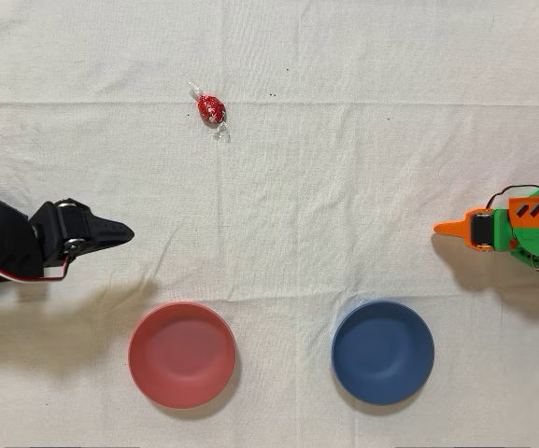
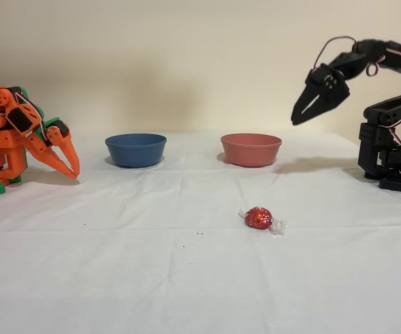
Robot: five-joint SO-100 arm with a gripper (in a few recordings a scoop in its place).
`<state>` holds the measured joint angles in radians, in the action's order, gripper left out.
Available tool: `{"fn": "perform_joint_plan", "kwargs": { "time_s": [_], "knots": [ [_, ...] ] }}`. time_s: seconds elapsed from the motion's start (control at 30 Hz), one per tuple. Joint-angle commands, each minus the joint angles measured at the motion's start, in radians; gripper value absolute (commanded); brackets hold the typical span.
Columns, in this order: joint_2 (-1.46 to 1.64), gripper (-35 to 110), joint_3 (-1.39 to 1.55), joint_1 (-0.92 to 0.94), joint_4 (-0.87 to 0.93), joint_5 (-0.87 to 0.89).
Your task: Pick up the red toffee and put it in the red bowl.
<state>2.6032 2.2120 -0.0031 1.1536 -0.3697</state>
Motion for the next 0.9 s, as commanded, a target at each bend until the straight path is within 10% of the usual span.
{"fn": "perform_joint_plan", "kwargs": {
  "time_s": [0.0,0.87],
  "knots": [
    [-0.133,0,-0.224,-0.008,0.043,0.0],
    [-0.746,10,-0.549,-0.534,-0.14,0.127]
  ]
}}
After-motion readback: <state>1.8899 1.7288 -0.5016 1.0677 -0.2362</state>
